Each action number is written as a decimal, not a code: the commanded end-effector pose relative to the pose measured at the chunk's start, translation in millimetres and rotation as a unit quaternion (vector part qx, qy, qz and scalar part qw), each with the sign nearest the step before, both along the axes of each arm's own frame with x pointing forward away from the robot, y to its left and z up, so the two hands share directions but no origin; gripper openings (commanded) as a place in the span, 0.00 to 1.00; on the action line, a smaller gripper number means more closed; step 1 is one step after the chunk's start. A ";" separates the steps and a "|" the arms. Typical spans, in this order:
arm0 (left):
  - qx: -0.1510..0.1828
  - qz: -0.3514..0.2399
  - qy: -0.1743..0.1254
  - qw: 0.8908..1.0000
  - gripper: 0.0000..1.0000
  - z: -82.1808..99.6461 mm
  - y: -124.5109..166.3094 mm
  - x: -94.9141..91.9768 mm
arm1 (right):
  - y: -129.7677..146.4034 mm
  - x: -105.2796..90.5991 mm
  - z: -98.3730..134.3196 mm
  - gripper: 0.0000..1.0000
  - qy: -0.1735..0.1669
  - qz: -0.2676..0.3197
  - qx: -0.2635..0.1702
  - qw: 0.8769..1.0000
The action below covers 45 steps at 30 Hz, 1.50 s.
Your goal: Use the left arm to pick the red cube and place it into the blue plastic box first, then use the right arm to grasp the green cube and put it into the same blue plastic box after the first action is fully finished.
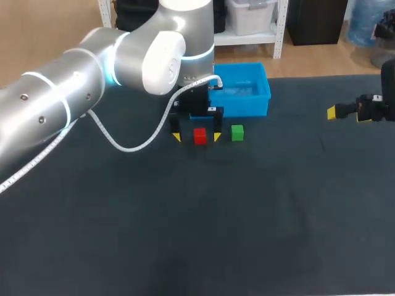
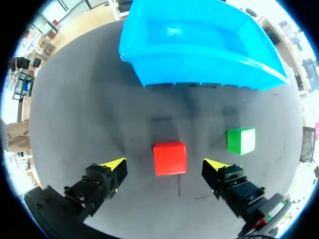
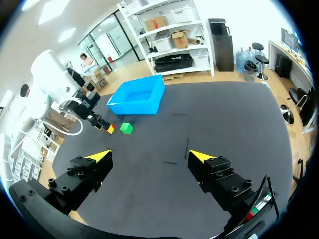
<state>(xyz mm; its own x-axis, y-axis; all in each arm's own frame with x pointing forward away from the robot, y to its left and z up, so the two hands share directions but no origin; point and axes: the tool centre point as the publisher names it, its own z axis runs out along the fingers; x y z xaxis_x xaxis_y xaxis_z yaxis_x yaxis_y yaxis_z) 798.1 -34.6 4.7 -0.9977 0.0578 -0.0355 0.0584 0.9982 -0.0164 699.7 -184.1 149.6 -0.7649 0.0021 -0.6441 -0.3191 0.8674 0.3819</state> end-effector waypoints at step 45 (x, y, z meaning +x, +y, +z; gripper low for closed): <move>-0.005 -0.004 -0.011 1.000 0.00 14.4 5.8 6.1 | -0.7 0.2 -0.2 1.00 0.000 0.001 0.001 1.000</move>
